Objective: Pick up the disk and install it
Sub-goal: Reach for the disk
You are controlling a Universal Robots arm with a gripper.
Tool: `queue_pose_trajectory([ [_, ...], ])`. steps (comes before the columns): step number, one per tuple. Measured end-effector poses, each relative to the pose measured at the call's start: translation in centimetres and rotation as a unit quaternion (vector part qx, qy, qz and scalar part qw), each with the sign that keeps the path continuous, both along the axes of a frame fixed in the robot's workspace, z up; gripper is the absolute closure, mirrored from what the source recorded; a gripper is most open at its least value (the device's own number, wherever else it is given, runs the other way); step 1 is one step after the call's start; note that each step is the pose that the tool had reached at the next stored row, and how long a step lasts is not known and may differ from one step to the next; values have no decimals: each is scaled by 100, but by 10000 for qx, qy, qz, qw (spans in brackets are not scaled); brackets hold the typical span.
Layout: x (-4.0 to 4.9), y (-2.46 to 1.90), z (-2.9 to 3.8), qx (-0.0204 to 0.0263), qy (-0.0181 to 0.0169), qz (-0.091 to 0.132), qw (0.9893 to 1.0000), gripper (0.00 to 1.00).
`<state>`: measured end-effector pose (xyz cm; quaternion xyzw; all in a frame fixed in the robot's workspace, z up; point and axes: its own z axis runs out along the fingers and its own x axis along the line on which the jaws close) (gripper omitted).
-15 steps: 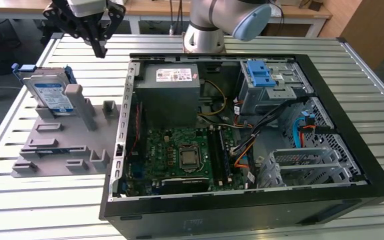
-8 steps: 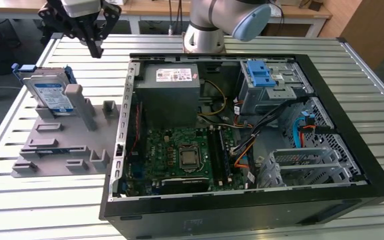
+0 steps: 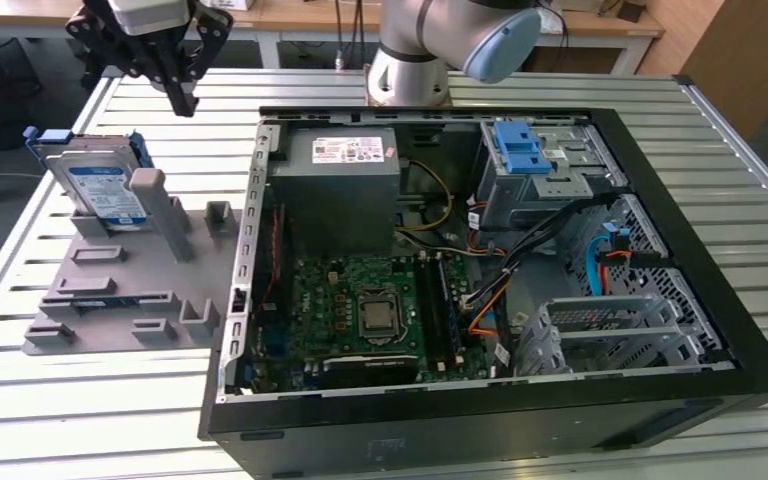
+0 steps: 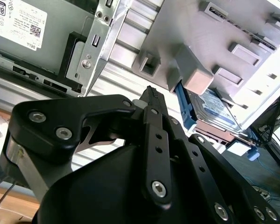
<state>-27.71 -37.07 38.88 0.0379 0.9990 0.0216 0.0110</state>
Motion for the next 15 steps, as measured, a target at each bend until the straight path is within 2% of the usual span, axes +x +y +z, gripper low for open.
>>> queue_pose_trajectory([
  [15, -165, 2, -10, 0, 6, 0, 10000, 89],
])
